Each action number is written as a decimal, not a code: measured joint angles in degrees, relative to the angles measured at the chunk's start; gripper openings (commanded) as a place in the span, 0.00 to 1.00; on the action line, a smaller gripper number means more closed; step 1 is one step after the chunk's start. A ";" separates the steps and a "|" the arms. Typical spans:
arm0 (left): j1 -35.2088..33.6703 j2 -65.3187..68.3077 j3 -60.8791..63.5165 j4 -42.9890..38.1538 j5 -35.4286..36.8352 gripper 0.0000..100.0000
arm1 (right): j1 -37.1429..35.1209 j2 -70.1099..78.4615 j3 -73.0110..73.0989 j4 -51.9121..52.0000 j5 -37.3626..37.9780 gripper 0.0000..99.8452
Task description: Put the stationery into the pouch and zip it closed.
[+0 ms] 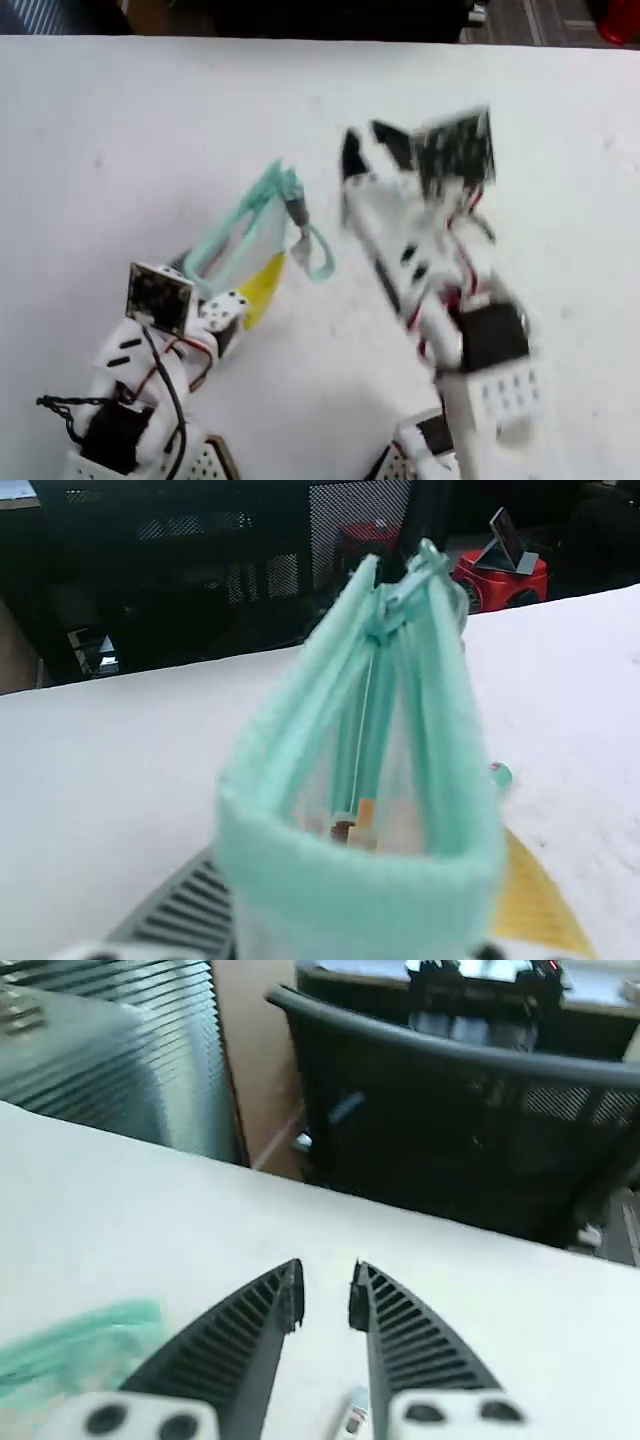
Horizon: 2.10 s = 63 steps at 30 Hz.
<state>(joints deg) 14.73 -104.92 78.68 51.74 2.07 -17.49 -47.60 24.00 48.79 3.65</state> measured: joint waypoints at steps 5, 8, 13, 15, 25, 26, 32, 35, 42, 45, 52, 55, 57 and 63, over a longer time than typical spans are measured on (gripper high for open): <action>-2.55 0.09 0.18 -0.26 2.55 0.27 | 7.03 13.89 -6.07 6.07 4.75 0.09; -3.16 0.09 0.18 -0.26 2.64 0.27 | 8.35 21.10 -7.38 8.35 15.74 0.09; -3.25 0.09 0.18 -0.26 2.81 0.27 | 8.44 33.67 -7.65 11.08 35.43 0.09; -3.25 0.09 0.18 -0.26 2.81 0.27 | 8.70 38.77 -7.65 11.08 40.26 0.09; -3.25 0.09 0.18 -0.26 2.81 0.27 | 10.99 52.92 -14.86 11.08 52.40 0.09; -3.25 0.09 0.18 -0.26 2.81 0.27 | 11.60 53.19 -15.38 11.08 52.48 0.09; -3.25 0.09 0.18 -0.26 2.81 0.27 | 12.84 56.09 -16.09 8.62 53.19 0.09; -3.25 0.09 0.18 -0.26 2.81 0.27 | 12.75 58.46 -16.35 5.54 53.27 0.09; -3.25 0.09 0.18 -0.26 2.81 0.27 | 12.84 66.46 -23.38 4.92 53.36 0.09; -3.25 0.09 0.18 -0.26 2.81 0.27 | 13.10 69.63 -26.37 5.80 53.36 0.09; -3.25 0.09 0.62 -0.44 2.81 0.27 | 14.86 74.11 -28.48 5.80 53.36 0.09; -3.25 0.18 0.70 -0.88 2.81 0.27 | 16.00 75.34 -28.92 5.80 53.36 0.09; -3.25 0.18 0.70 -0.88 2.81 0.27 | 16.88 75.43 -29.19 7.56 53.27 0.09; -3.25 0.18 0.70 -0.88 2.81 0.27 | 19.25 75.34 -30.51 18.64 62.24 0.09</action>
<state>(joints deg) 11.47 -104.75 79.38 50.86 4.88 1.76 27.74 -6.51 67.43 65.89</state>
